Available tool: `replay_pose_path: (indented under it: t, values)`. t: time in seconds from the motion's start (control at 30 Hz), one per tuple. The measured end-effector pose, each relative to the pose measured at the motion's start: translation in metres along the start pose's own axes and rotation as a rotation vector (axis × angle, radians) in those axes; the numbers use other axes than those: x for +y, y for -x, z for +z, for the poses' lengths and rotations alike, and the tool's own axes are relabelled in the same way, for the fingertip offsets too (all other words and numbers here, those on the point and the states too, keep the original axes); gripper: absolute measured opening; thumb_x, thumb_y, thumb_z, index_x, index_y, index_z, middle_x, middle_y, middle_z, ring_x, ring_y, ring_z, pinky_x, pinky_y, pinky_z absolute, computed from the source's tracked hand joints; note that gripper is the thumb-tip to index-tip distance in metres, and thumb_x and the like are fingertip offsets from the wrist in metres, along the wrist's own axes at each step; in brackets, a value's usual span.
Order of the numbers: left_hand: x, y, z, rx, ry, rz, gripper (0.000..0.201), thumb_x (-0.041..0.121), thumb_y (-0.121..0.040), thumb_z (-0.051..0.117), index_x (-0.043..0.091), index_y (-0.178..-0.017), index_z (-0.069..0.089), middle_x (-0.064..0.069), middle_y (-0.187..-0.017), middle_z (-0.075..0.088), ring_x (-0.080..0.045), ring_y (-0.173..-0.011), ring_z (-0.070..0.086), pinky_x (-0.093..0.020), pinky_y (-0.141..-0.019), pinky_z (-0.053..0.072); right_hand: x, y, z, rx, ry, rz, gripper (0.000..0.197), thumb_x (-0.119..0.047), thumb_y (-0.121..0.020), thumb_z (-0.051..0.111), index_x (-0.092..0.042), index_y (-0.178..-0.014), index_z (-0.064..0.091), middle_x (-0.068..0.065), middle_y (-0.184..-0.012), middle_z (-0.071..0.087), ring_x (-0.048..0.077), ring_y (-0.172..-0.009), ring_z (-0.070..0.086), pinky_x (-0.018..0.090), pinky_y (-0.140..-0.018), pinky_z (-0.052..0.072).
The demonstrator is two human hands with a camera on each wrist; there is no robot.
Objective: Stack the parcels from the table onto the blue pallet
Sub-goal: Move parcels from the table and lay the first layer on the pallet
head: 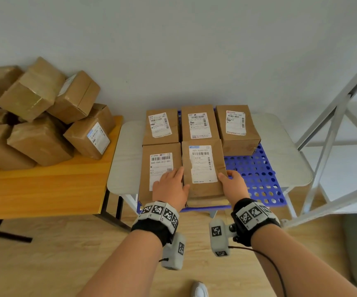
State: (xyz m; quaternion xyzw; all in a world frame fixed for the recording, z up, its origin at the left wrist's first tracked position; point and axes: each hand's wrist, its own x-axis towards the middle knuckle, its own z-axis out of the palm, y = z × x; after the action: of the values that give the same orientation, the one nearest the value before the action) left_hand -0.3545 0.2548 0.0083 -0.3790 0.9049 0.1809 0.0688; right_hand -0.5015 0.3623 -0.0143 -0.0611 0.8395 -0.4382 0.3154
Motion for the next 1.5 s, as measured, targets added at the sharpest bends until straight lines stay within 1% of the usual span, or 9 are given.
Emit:
replay_pose_path:
  t: [0.13, 0.3, 0.43, 0.53, 0.77, 0.9, 1.0, 1.17, 1.5]
  values:
    - [-0.001, 0.004, 0.003, 0.007, -0.043, 0.039, 0.055, 0.039, -0.100, 0.041, 0.033, -0.152, 0.021, 0.003, -0.160, 0.019, -0.020, -0.147, 0.016, -0.047, -0.114, 0.027, 0.007, -0.007, 0.004, -0.015, 0.013, 0.006, 0.045, -0.034, -0.099, 0.050, -0.013, -0.138, 0.046, 0.008, -0.122, 0.061, 0.022, -0.097, 0.056, 0.042, -0.089, 0.050]
    - [-0.001, 0.007, 0.009, -0.003, -0.062, 0.027, 0.052, 0.039, -0.101, 0.041, 0.035, -0.150, 0.025, 0.003, -0.162, 0.010, -0.020, -0.149, 0.007, -0.048, -0.117, 0.016, 0.013, -0.010, 0.009, -0.036, 0.058, 0.002, 0.044, -0.032, -0.101, 0.043, -0.011, -0.140, 0.041, 0.002, -0.103, 0.056, 0.017, -0.080, 0.053, 0.033, -0.067, 0.042]
    - [-0.001, 0.006, 0.009, -0.018, -0.060, 0.025, 0.052, 0.040, -0.101, 0.041, 0.035, -0.151, 0.024, 0.003, -0.162, 0.010, -0.020, -0.149, 0.006, -0.048, -0.117, 0.016, 0.014, -0.009, 0.010, -0.029, 0.067, 0.006, 0.045, -0.031, -0.102, 0.042, -0.011, -0.142, 0.037, 0.000, -0.094, 0.051, 0.011, -0.070, 0.049, 0.032, -0.064, 0.039]
    - [-0.001, 0.008, 0.006, -0.032, -0.061, 0.028, 0.053, 0.040, -0.102, 0.039, 0.035, -0.151, 0.022, 0.004, -0.162, 0.008, -0.021, -0.149, 0.005, -0.049, -0.117, 0.015, 0.011, -0.011, 0.010, -0.033, 0.062, 0.023, 0.045, -0.031, -0.102, 0.043, -0.011, -0.142, 0.036, 0.002, -0.096, 0.052, 0.016, -0.073, 0.052, 0.035, -0.071, 0.044]
    - [-0.005, 0.014, -0.009, -0.133, 0.085, 0.041, 0.056, 0.034, -0.102, 0.038, 0.029, -0.154, 0.017, 0.003, -0.163, 0.000, -0.019, -0.150, -0.002, -0.046, -0.120, 0.008, -0.009, 0.000, 0.004, 0.076, 0.083, -0.057, 0.052, -0.028, -0.099, 0.048, -0.016, -0.147, 0.035, 0.012, -0.141, 0.049, 0.030, -0.115, 0.054, 0.039, -0.085, 0.047]
    - [-0.016, 0.025, -0.018, -0.039, 0.314, 0.032, 0.056, 0.026, -0.103, 0.040, 0.026, -0.154, 0.018, 0.008, -0.163, 0.003, -0.013, -0.149, 0.003, -0.037, -0.121, 0.013, -0.033, 0.013, 0.002, 0.133, 0.053, -0.228, 0.047, -0.019, -0.096, 0.048, -0.019, -0.142, 0.042, 0.007, -0.139, 0.048, 0.023, -0.112, 0.053, 0.037, -0.083, 0.046]
    - [-0.030, 0.030, -0.028, 0.039, 0.369, 0.011, 0.053, 0.024, -0.103, 0.039, 0.027, -0.154, 0.022, 0.010, -0.162, 0.007, -0.012, -0.148, 0.010, -0.032, -0.120, 0.018, -0.058, 0.028, 0.007, 0.122, 0.041, -0.329, 0.043, -0.020, -0.098, 0.047, -0.019, -0.141, 0.044, 0.006, -0.141, 0.047, 0.022, -0.117, 0.052, 0.040, -0.094, 0.048]
    - [-0.070, 0.035, -0.066, 0.189, 0.413, -0.022, 0.053, 0.021, -0.102, 0.041, 0.024, -0.153, 0.025, 0.006, -0.161, 0.016, -0.013, -0.147, 0.017, -0.031, -0.120, 0.019, -0.102, 0.059, 0.038, 0.042, 0.046, -0.422, 0.050, -0.009, -0.098, 0.044, -0.019, -0.147, 0.039, 0.004, -0.149, 0.043, 0.020, -0.130, 0.046, 0.023, -0.088, 0.039]
    - [-0.196, 0.072, -0.141, 0.308, 0.467, -0.079, 0.055, 0.018, -0.102, 0.042, 0.026, -0.153, 0.025, 0.005, -0.161, 0.017, -0.011, -0.147, 0.017, -0.027, -0.115, 0.020, -0.168, 0.130, 0.159, -0.107, 0.026, -0.520, 0.045, -0.014, -0.100, 0.047, -0.020, -0.144, 0.043, 0.000, -0.139, 0.052, 0.018, -0.124, 0.051, 0.033, -0.098, 0.045]
